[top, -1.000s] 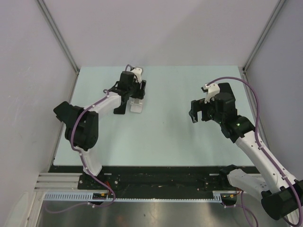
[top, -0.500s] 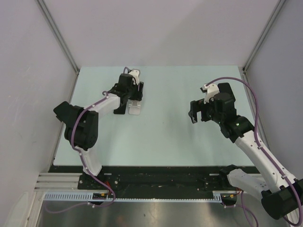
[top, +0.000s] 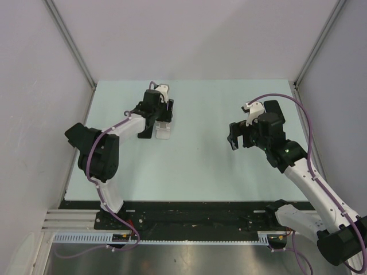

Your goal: Remove the phone from the phone stand

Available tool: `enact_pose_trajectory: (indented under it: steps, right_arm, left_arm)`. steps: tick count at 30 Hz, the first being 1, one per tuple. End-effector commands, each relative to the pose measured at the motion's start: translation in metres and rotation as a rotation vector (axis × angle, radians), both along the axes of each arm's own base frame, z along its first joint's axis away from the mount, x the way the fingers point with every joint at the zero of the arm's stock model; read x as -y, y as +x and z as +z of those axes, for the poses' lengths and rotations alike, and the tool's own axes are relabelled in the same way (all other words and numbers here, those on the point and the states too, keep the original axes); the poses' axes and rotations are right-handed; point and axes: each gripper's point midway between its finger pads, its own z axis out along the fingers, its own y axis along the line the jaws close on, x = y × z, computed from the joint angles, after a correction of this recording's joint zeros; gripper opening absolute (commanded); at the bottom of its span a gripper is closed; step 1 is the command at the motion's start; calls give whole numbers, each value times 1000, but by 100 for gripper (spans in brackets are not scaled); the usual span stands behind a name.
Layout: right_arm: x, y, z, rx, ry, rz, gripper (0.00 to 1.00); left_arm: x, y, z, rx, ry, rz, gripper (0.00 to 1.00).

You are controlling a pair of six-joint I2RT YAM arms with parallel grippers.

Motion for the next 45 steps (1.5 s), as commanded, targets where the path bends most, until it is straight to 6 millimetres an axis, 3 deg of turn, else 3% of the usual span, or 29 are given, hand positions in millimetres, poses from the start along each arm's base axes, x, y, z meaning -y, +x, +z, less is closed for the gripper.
enact_pose_trajectory:
  steps: [1, 13, 17, 24, 25, 27, 28, 29, 31, 34, 39, 41, 45]
  right_arm:
    - [-2, 5, 7, 37, -1, 3, 100]
    - [0, 5, 6, 41, -14, -12, 100]
    - [-1, 4, 8, 44, -12, -10, 100]
    - [0, 2, 9, 52, -18, -15, 100]
    - [0, 2, 10, 53, -18, -15, 100]
    - [0, 1, 11, 58, -17, -16, 100]
    - [1, 1, 12, 69, -36, -7, 100]
    - [1, 1, 13, 74, -36, -9, 100]
    - [2, 1, 13, 74, -37, -12, 100]
    - [3, 0, 14, 79, -39, -18, 100]
    - [2, -1, 16, 83, -36, -13, 100]
    - [1, -1, 16, 83, -34, -9, 100]
    - [-3, -1, 15, 78, -29, 8, 100]
  left_arm:
    - [-1, 6, 12, 43, -31, 10, 66]
    - [0, 5, 25, 59, -57, -3, 95]
    - [2, 4, 35, 76, -73, -10, 99]
    - [6, -3, 92, 172, -150, -17, 100]
    - [5, -6, 110, 206, -167, -12, 100]
    - [2, -9, 128, 238, -182, -1, 100]
    - [-3, -13, 148, 278, -201, 17, 100]
    - [-6, -16, 154, 287, -208, 30, 100]
    - [-18, -24, 180, 331, -254, 73, 100]
    - [-41, -33, 193, 347, -296, 140, 100]
    - [-119, -60, 209, 403, -252, 392, 100]
    - [-141, -73, 203, 377, -208, 463, 100]
    - [-205, -110, 207, 416, -65, 710, 100]
